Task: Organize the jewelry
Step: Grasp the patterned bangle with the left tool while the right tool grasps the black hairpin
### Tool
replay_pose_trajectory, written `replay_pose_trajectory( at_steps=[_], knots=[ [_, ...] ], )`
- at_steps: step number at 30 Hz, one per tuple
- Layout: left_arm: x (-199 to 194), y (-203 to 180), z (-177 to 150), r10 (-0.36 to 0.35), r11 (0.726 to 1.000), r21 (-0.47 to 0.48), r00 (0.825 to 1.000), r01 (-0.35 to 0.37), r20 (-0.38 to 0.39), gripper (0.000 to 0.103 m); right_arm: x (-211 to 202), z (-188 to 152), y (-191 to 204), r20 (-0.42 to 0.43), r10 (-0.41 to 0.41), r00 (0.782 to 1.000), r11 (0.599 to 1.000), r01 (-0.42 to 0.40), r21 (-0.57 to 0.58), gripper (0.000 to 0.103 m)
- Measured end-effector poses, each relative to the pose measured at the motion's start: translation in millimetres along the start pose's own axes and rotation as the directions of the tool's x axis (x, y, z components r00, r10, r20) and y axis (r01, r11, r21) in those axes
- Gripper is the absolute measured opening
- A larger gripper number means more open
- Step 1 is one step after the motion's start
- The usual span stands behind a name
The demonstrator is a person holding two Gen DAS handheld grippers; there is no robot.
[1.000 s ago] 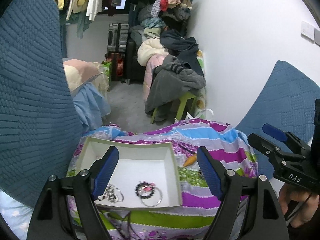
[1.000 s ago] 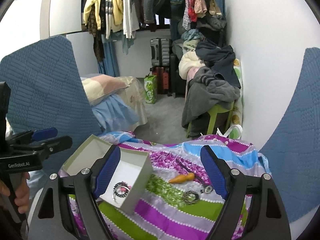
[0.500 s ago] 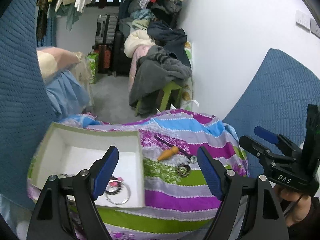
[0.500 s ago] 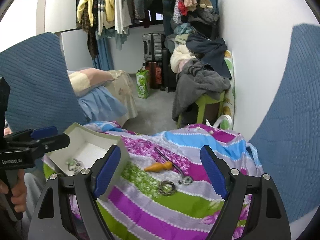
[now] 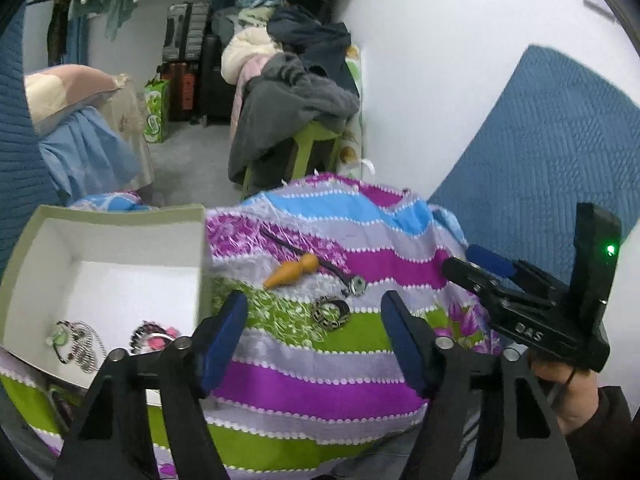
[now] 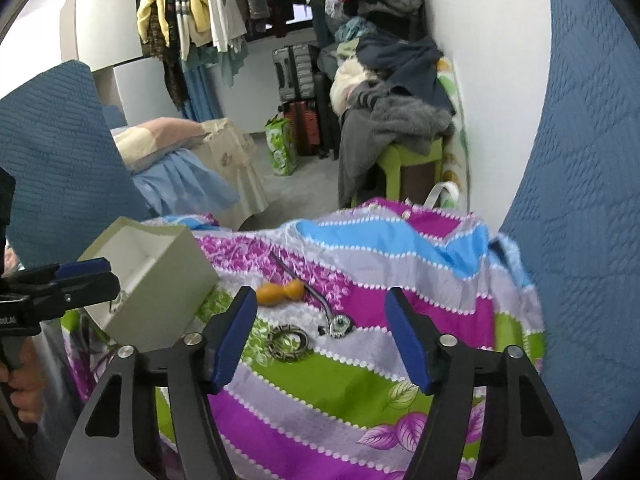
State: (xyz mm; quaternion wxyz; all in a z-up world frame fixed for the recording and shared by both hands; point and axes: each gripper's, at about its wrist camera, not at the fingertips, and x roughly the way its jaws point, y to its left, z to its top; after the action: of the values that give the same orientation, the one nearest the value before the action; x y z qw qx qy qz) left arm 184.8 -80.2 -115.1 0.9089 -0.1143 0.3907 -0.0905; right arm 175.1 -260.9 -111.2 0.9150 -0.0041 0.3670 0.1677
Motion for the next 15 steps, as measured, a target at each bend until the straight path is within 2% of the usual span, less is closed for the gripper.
replay_pose_trajectory(
  at_steps=[2, 6, 13, 14, 15],
  knots=[
    [13.7, -6.3, -4.8, -0.021, 1.000, -0.001, 0.999, 0.021, -0.030, 0.058, 12.9, -4.8, -8.1, -0.024, 0.017, 1.000, 1.000, -0.017, -0.003, 0.054],
    [40.0, -19.6, -13.1, -0.033, 0.999, 0.031, 0.997, 0.035, -0.071, 0.058, 40.9, -10.3, -22.6, -0.084, 0.059, 0.995, 0.998, -0.058, 0.017, 0.047],
    [92.3, -19.7, -26.3, -0.044, 0.999, 0.010, 0.989, 0.045, -0.144, 0.057, 90.5, -13.3, -33.0, -0.182, 0.117, 0.976, 0.993, -0.119, -0.002, 0.039],
    [99.5, -18.9, -28.0, -0.041, 0.999, 0.004, 0.988, 0.042, -0.152, 0.055, 96.5, -12.8, -33.0, -0.190, 0.128, 0.973, 0.991, -0.132, -0.011, 0.038],
    [107.9, -17.3, -29.7, -0.040, 0.999, -0.005, 0.985, 0.040, -0.165, 0.048, 102.0, -12.1, -32.1, -0.195, 0.133, 0.972, 0.990, -0.140, -0.021, 0.037]
  ],
)
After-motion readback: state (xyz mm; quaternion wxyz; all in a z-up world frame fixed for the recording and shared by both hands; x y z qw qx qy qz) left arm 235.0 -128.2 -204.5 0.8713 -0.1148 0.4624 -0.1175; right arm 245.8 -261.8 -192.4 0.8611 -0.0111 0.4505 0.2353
